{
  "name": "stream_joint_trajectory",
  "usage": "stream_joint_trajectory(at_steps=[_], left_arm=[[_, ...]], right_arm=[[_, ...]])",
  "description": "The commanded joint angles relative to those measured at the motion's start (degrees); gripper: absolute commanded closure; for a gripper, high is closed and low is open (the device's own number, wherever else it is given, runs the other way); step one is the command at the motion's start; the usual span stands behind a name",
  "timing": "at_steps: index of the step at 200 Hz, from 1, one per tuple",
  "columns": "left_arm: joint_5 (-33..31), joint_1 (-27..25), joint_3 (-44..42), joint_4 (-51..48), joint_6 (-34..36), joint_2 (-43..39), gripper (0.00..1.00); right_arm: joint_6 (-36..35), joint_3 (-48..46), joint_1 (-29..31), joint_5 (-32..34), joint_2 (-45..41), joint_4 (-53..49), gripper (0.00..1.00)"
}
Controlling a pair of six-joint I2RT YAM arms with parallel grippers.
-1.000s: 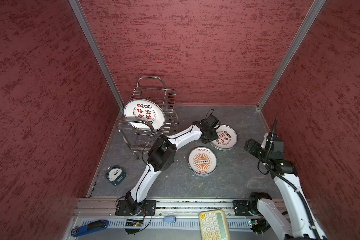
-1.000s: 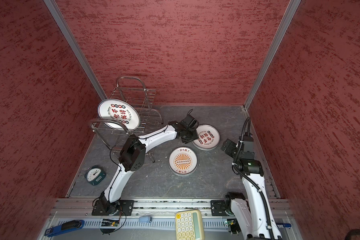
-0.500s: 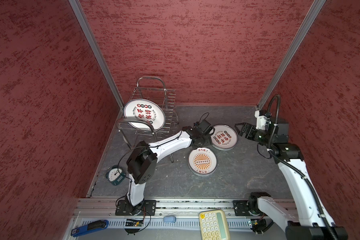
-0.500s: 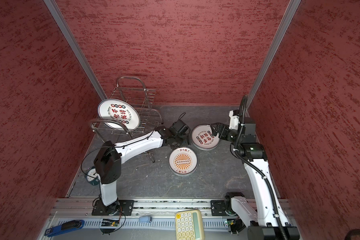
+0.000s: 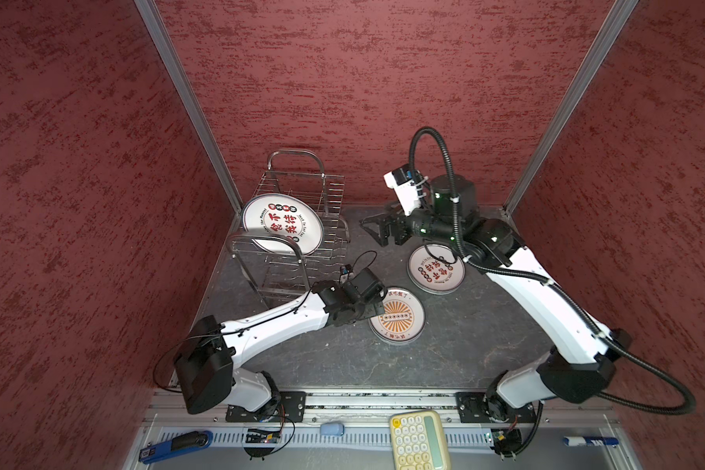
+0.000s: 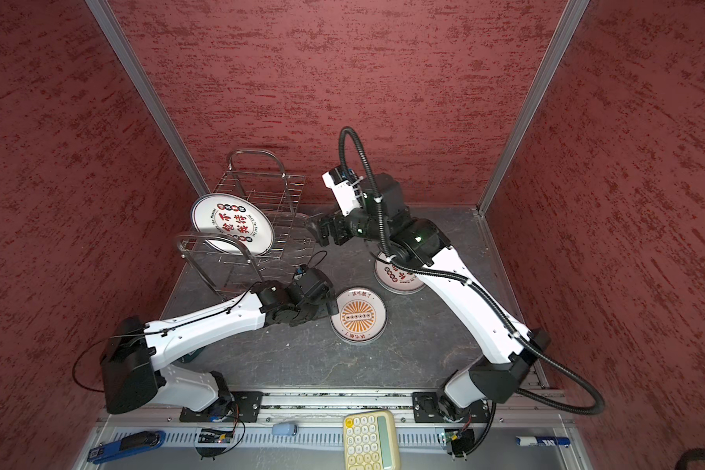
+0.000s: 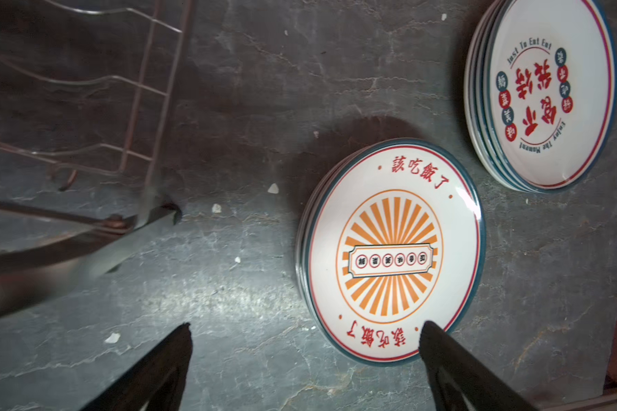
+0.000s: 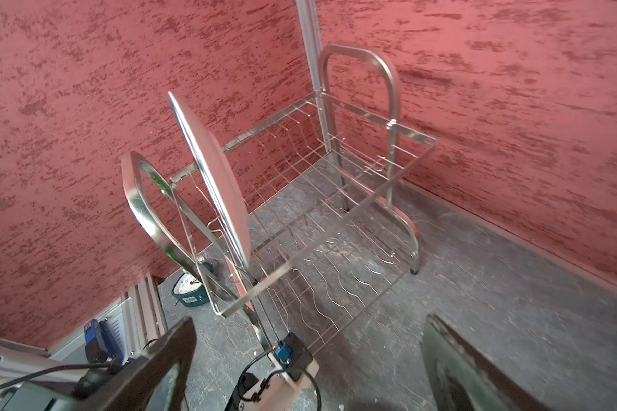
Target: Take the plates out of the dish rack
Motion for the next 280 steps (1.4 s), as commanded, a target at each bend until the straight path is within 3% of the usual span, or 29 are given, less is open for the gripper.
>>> stream_joint_trajectory(at_steps=[1, 30, 64, 93, 139, 220, 280], left_arm=[[-3.24, -0.19, -2.25, -2.56, -3.94, -3.69, 0.01], [-3.43, -0.33, -4.58, -2.86, -4.59, -6.70, 0.00], [-3.67, -0.85, -7.19, -2.80, -5.10, -10.17, 0.01], [-3.65, -1.47, -9.98, -2.18, -5.59, -13.47, 0.01], [-3.83, -1.59, -13.66, -2.64, -6.52, -17.69, 0.01], [-4.36, -1.45, -16.96, -2.34, -6.61, -20.87, 0.00], [-3.95, -1.26, -18.09, -0.95, -6.85, -19.82, 0.01]], right_arm=[[-4.60, 7.84, 3.65, 3.34, 4.39, -3.93, 0.01], [-6.71, 17.76, 6.52, 4.00, 12.78, -7.14, 0.01], [-7.60, 32.29, 7.88, 6.41, 23.81, -12.01, 0.08], [-7.85, 39.32, 8.06, 6.35, 29.51, -12.40, 0.26], [-9.57, 39.46, 8.90, 3.28, 32.31, -9.23, 0.43], [-11.47, 36.42, 9.03, -4.99, 33.12, -5.32, 0.62], [-12.63, 30.53, 9.03, -5.75, 30.53, -1.78, 0.75]])
